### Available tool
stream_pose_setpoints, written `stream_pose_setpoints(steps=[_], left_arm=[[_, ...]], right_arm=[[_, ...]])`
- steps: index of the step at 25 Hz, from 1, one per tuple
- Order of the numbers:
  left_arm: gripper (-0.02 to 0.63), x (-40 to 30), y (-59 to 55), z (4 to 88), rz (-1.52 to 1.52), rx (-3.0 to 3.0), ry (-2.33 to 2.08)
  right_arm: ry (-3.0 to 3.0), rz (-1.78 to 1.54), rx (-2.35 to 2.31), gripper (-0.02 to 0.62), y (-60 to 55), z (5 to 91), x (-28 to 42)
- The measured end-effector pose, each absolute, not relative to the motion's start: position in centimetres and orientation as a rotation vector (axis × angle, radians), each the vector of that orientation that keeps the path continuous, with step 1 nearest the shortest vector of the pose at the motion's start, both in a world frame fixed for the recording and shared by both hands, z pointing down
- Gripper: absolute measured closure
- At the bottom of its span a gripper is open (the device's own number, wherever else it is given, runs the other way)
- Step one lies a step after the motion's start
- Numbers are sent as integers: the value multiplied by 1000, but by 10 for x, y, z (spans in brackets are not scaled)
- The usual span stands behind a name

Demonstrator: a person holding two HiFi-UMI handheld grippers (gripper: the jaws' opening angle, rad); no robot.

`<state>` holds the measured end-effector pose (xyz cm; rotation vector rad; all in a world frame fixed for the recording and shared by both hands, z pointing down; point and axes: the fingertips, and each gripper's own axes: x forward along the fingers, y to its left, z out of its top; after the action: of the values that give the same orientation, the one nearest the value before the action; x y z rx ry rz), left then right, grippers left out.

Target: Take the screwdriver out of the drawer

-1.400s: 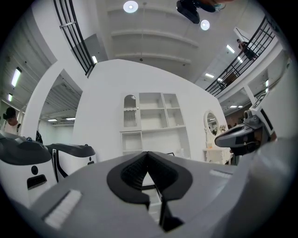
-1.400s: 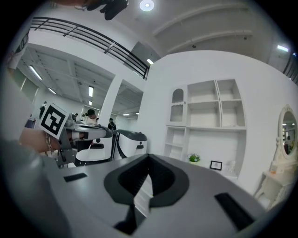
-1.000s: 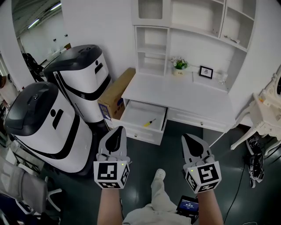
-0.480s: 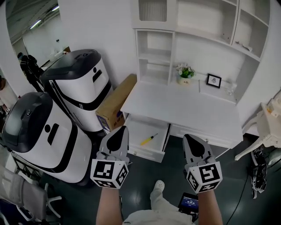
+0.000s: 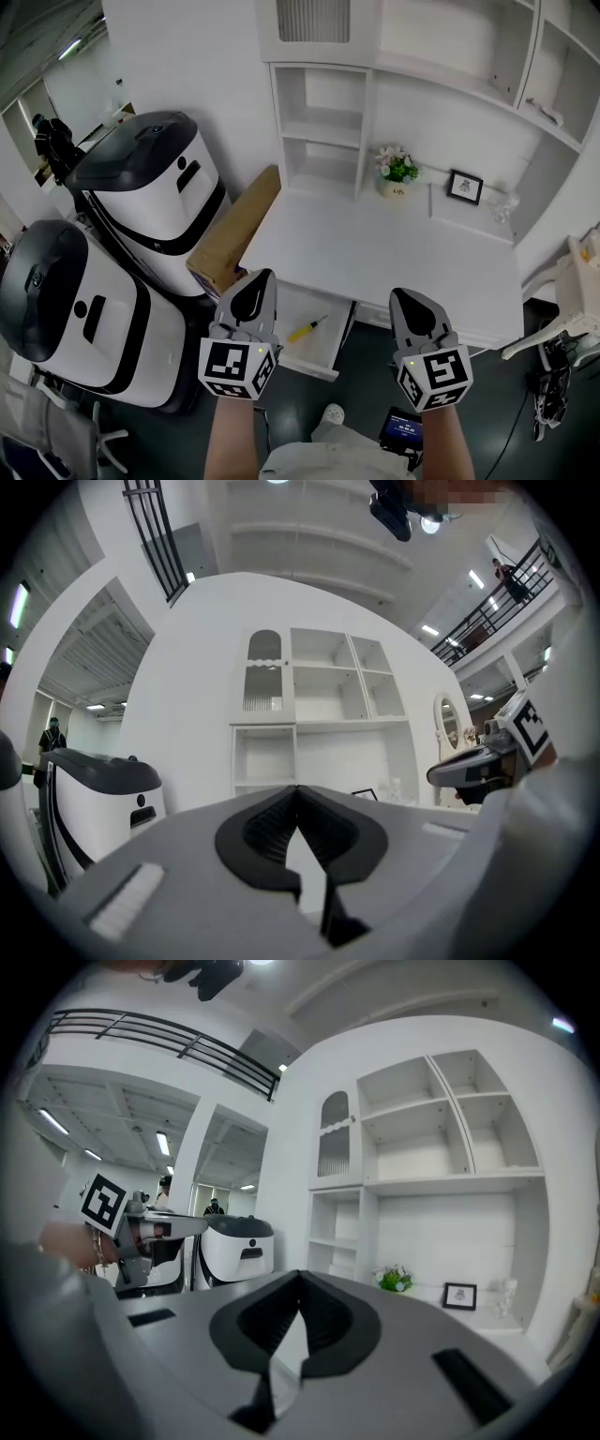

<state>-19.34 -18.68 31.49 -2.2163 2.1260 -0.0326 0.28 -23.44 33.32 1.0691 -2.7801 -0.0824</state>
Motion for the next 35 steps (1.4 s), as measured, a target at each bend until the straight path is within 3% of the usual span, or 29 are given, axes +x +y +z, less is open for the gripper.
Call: stream_pose_setpoints(steps=[5, 9, 11, 35], left_arm=[[587, -192, -231, 318, -62, -2266, 2106], [450, -181, -260, 326, -99, -2355, 2049], [415, -175, -269, 333, -145, -2382, 2021], [419, -170, -270, 446, -384, -2738, 1937]], right_arm=[[-2782, -49, 1073, 589, -276, 336, 3], [-2777, -21, 1100, 589, -299, 339, 8], [-2772, -13, 1109, 589, -306, 341, 11], [-2535, 278, 1271, 589, -276, 433, 25]])
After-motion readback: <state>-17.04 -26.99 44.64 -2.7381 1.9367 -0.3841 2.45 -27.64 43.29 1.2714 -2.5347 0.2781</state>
